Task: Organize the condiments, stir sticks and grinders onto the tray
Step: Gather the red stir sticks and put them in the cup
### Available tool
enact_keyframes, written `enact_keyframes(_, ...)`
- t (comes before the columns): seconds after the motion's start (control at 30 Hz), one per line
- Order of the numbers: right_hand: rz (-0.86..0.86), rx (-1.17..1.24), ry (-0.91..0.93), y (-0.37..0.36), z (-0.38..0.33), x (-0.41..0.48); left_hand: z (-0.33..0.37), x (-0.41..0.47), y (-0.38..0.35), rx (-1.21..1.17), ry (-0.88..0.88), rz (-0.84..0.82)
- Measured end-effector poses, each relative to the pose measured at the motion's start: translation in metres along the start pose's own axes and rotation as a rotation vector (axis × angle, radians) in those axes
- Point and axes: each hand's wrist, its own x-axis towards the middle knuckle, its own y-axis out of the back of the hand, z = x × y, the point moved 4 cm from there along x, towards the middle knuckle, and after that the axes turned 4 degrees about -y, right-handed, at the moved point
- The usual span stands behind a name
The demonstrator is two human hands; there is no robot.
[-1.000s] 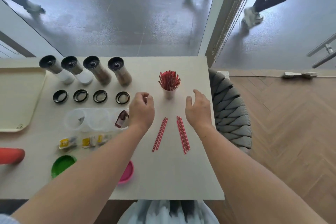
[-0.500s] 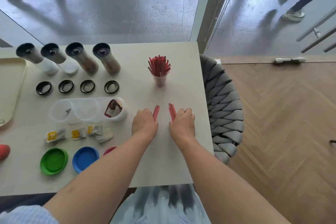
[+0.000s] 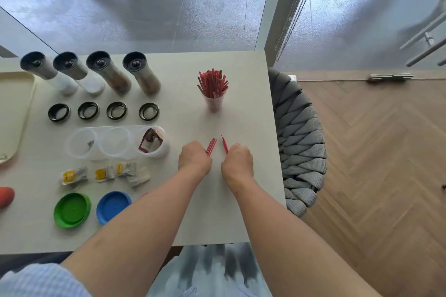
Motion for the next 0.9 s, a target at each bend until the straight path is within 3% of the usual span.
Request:
enact_keyframes(0.4, -0.009, -0.013, 0.027, 0.006, -0.002, 0.004, 0.007, -0.004, -0.004, 0.058, -0.079, 0.055)
enact_keyframes(0.9, -0.043, 0.203, -0.026, 0.025, 0.01, 0.005, -0.006, -0.004, 0.01, -0.145, -0.067, 0.08)
